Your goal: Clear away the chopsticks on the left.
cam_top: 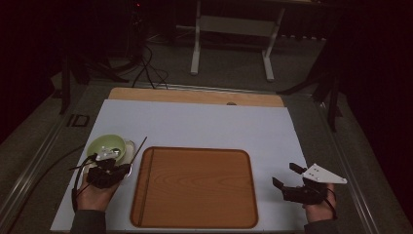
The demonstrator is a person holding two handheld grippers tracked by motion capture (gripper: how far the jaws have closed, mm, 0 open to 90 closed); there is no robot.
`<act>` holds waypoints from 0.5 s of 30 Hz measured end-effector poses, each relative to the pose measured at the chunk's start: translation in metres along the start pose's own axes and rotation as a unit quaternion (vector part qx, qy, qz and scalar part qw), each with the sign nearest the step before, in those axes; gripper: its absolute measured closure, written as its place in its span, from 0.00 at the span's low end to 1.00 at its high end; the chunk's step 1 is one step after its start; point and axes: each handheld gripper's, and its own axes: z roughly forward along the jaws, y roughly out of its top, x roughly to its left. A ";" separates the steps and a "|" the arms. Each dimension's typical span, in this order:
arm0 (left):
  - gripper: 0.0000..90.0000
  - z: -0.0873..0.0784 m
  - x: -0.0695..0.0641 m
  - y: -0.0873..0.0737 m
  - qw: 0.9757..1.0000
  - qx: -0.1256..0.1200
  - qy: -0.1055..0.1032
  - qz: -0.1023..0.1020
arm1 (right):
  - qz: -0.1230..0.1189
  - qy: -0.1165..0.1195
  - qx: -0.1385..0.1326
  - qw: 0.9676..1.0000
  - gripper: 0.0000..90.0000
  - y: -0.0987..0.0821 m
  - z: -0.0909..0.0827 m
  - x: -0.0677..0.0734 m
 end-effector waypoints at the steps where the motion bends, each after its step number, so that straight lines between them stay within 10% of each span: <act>1: 0.95 0.000 0.000 0.000 1.000 -0.001 -0.001 -0.001 | 0.000 0.000 0.000 1.000 0.16 0.000 0.000 0.000; 15: 0.95 0.000 -0.012 0.004 0.999 -0.026 -0.026 -0.015 | -0.001 0.000 0.001 1.000 0.16 0.000 0.000 0.000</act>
